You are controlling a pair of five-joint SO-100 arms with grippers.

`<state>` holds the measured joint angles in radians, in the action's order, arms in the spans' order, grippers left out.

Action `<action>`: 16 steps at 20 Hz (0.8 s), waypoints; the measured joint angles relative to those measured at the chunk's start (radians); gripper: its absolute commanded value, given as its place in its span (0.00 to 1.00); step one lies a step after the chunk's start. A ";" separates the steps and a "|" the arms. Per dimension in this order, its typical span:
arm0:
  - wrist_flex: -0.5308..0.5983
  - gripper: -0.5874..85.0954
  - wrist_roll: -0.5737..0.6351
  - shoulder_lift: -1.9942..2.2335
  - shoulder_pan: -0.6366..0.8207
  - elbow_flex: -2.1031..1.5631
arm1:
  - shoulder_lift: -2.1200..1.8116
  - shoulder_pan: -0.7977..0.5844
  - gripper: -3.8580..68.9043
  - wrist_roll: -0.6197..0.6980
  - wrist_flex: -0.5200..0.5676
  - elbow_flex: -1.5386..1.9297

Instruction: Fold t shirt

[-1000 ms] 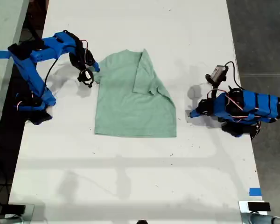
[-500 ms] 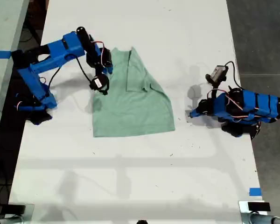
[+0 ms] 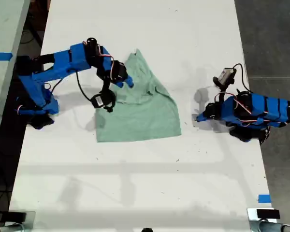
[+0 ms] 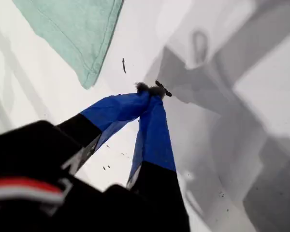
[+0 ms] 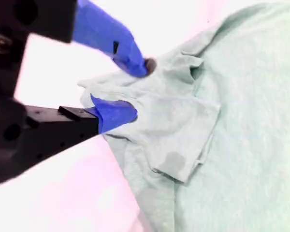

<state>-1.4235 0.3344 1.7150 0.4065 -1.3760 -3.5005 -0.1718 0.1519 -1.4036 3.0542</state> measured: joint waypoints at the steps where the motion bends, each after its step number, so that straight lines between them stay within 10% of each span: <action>1: 0.035 0.00 -0.009 0.150 -0.006 -0.124 | 0.000 0.000 0.03 0.000 0.000 0.000; 9: 0.611 0.00 -0.190 1.376 -0.308 -1.506 | 0.000 0.005 0.03 0.000 0.000 0.000; 16: 0.506 0.00 -0.158 1.871 -0.281 -1.812 | 0.000 0.006 0.03 0.000 0.000 0.000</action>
<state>-0.9173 0.1764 3.5864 0.1258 -3.1876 -3.5005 -0.1657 0.1519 -1.4036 3.0542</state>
